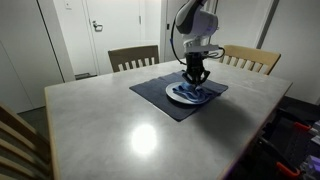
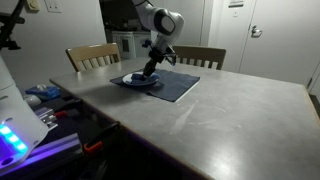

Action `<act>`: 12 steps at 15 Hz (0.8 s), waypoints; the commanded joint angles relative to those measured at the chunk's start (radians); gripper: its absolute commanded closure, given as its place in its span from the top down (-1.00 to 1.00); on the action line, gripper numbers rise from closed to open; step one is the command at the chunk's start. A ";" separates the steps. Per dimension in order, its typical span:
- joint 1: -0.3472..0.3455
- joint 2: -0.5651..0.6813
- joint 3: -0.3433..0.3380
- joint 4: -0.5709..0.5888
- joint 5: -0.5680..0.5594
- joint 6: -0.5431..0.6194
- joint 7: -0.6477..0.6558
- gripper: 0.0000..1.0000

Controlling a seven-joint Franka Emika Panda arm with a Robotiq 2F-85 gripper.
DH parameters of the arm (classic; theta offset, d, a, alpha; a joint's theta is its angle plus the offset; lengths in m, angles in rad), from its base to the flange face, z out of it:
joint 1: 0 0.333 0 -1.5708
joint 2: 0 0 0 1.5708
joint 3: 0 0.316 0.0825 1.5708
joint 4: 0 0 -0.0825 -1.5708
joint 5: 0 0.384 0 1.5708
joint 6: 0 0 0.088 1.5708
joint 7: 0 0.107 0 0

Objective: Use the blue towel to wipe the white plate

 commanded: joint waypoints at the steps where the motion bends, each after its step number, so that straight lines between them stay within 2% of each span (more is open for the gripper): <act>1: 0.027 -0.032 -0.011 -0.023 -0.034 0.132 0.039 -0.96; 7: 0.037 -0.019 0.059 0.019 -0.048 0.262 -0.086 -0.96; 12: 0.042 -0.022 0.116 0.016 -0.047 0.310 -0.192 -0.96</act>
